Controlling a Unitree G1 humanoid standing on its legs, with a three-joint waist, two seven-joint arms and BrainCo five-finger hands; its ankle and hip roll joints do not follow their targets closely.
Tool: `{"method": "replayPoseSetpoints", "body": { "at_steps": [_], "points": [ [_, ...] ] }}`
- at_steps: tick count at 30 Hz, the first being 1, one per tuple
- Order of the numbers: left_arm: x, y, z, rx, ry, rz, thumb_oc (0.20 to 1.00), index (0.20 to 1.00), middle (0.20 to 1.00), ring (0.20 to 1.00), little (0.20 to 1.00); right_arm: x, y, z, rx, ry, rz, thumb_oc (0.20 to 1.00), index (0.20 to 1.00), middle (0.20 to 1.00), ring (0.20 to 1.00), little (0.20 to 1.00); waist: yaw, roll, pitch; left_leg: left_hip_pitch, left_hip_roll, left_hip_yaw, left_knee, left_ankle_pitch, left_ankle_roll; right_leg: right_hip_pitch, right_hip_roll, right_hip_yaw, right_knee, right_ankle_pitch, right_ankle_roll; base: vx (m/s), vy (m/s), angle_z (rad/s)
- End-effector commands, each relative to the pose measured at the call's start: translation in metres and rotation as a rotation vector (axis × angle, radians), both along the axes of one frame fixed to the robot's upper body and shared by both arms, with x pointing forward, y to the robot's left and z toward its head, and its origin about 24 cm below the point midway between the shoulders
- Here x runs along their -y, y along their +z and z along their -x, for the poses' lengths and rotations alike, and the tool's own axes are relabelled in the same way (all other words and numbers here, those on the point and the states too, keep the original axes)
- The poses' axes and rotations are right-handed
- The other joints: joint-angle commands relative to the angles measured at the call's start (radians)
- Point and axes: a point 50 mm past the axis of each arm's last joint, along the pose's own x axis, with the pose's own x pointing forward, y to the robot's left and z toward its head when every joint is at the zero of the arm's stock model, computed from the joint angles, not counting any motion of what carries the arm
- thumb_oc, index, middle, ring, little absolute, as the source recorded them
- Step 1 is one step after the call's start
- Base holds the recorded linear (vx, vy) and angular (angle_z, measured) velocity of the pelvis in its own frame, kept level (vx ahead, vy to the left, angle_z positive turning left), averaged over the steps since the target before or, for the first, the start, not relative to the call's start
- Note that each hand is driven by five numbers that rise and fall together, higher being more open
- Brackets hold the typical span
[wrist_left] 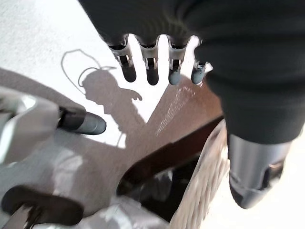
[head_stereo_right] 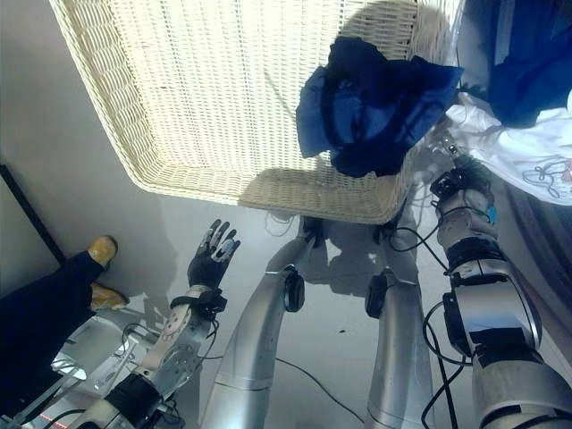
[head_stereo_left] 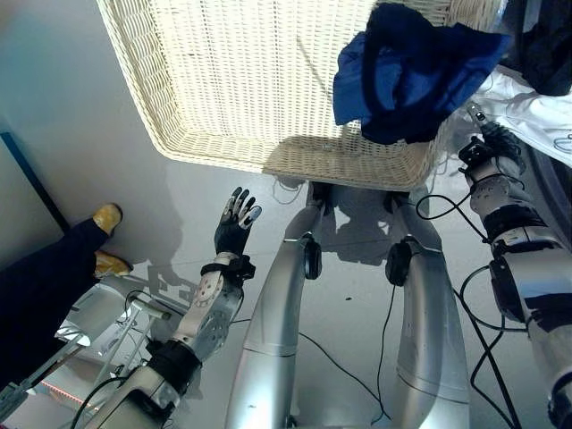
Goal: Put the clothes into the washing machine.
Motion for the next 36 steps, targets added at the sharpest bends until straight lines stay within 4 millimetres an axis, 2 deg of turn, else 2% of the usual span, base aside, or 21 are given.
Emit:
{"method": "replayPoseSetpoints", "body": {
  "at_steps": [1, 6, 12, 13, 14, 15, 17, 20, 21, 22, 30, 36],
  "points": [
    [0.003, 0.003, 0.010, 0.027, -0.012, 0.055, 1.000, 1.000, 1.000, 1.000, 1.000, 0.008, 0.036, 0.014, 0.152, -0.026, 0.184, 1.000, 1.000, 1.000, 1.000, 1.000, -0.042, 0.177, 0.020, 0.024, 0.009, -0.010, -0.131, 0.063, -0.067, -0.015, -0.006, 0.026, 0.083, -0.106, 0.107, 0.00, 0.000, 0.00],
    [0.000, 0.003, 0.012, 0.027, -0.016, 0.060, 1.000, 1.000, 1.000, 1.000, 1.000, -0.001, 0.059, 0.022, 0.275, -0.016, 0.269, 1.000, 1.000, 1.000, 1.000, 1.000, -0.046, 0.179, 0.020, 0.029, 0.010, -0.007, -0.146, 0.066, -0.075, -0.014, -0.006, 0.028, 0.066, -0.102, 0.112, 0.00, 0.007, -0.01],
    [-0.006, 0.002, 0.014, 0.019, -0.017, 0.066, 1.000, 1.000, 1.000, 1.000, 1.000, 0.003, 0.075, 0.032, 0.393, -0.018, 0.221, 1.000, 1.000, 1.000, 1.000, 1.000, -0.055, 0.178, 0.020, 0.051, 0.009, -0.006, -0.163, 0.068, -0.079, 0.003, 0.001, 0.031, 0.039, -0.093, 0.114, 0.00, 0.000, 0.00],
    [-0.007, 0.001, 0.015, 0.017, -0.016, 0.068, 1.000, 1.000, 1.000, 1.000, 1.000, 0.005, 0.076, 0.034, 0.423, -0.019, 0.180, 0.834, 0.834, 0.834, 0.834, 0.834, -0.055, 0.178, 0.020, 0.057, 0.009, -0.007, -0.170, 0.070, -0.078, 0.008, 0.003, 0.032, 0.032, -0.092, 0.114, 0.00, 0.000, 0.00],
    [-0.008, 0.001, 0.015, 0.017, -0.017, 0.068, 1.000, 1.000, 1.000, 1.000, 1.000, 0.007, 0.076, 0.035, 0.440, -0.019, 0.154, 0.570, 0.570, 0.570, 0.570, 0.570, -0.055, 0.179, 0.020, 0.060, 0.009, -0.007, -0.174, 0.070, -0.078, 0.011, 0.004, 0.032, 0.029, -0.091, 0.115, 0.00, 0.000, 0.00],
    [-0.008, 0.000, 0.016, 0.016, -0.018, 0.070, 1.000, 1.000, 1.000, 1.000, 1.000, 0.009, 0.078, 0.037, 0.480, -0.010, 0.094, 0.200, 0.200, 0.200, 0.200, 0.200, -0.055, 0.180, 0.020, 0.064, 0.010, -0.007, -0.178, 0.072, -0.078, 0.015, 0.006, 0.033, 0.025, -0.091, 0.113, 0.00, 0.000, 0.00],
    [-0.006, -0.002, 0.016, 0.018, -0.018, 0.077, 1.000, 1.000, 1.000, 1.000, 1.000, 0.019, 0.076, 0.042, 0.651, 0.048, -0.208, 0.200, 0.200, 0.200, 0.200, 0.200, -0.059, 0.182, 0.020, 0.085, 0.009, -0.009, -0.200, 0.074, -0.077, 0.036, 0.016, 0.040, 0.004, -0.092, 0.114, 0.00, 0.000, 0.00],
    [-0.006, -0.002, 0.016, 0.020, -0.018, 0.079, 1.000, 1.000, 1.000, 1.000, 1.000, 0.022, 0.075, 0.042, 0.692, 0.059, -0.282, 0.200, 0.200, 0.200, 0.200, 0.200, -0.060, 0.183, 0.020, 0.090, 0.008, -0.010, -0.206, 0.075, -0.077, 0.042, 0.019, 0.043, -0.002, -0.092, 0.114, -0.01, 0.005, -0.06],
    [-0.005, -0.002, 0.016, 0.023, -0.015, 0.084, 1.000, 1.000, 1.000, 1.000, 1.000, 0.029, 0.066, 0.045, 0.830, 0.098, -0.505, 0.200, 0.200, 0.200, 0.200, 0.200, -0.068, 0.183, 0.020, 0.112, 0.005, -0.009, -0.219, 0.074, -0.072, 0.063, 0.025, 0.048, -0.018, -0.092, 0.113, -0.03, 0.001, -0.08],
    [-0.004, -0.001, 0.017, 0.023, -0.016, 0.086, 1.000, 1.000, 1.000, 1.000, 1.000, 0.030, 0.064, 0.047, 0.878, 0.101, -0.568, 0.200, 0.200, 0.200, 0.200, 0.200, -0.071, 0.183, 0.020, 0.122, 0.004, -0.009, -0.222, 0.073, -0.070, 0.073, 0.026, 0.049, -0.025, -0.090, 0.113, -0.04, -0.005, -0.10],
    [-0.005, -0.003, 0.021, 0.006, -0.014, 0.064, 1.000, 1.000, 1.000, 1.000, 1.000, 0.039, 0.067, 0.071, 1.034, -0.007, -0.604, 0.200, 0.200, 0.200, 0.200, 0.200, -0.098, 0.153, 0.020, 0.228, -0.006, 0.002, -0.245, 0.068, -0.060, 0.190, 0.038, 0.042, -0.096, -0.064, 0.112, -0.05, -0.032, -0.03],
    [-0.020, -0.015, 0.026, -0.046, -0.013, 0.042, 1.000, 1.000, 1.000, 1.000, 1.000, 0.054, 0.059, 0.093, 1.082, -0.076, -0.579, 0.200, 0.200, 0.200, 0.200, 0.200, -0.138, 0.104, 0.020, 0.376, -0.006, 0.029, -0.287, 0.073, -0.060, 0.349, 0.057, 0.027, -0.188, -0.023, 0.115, -0.06, -0.017, -0.09]
  ]
}}
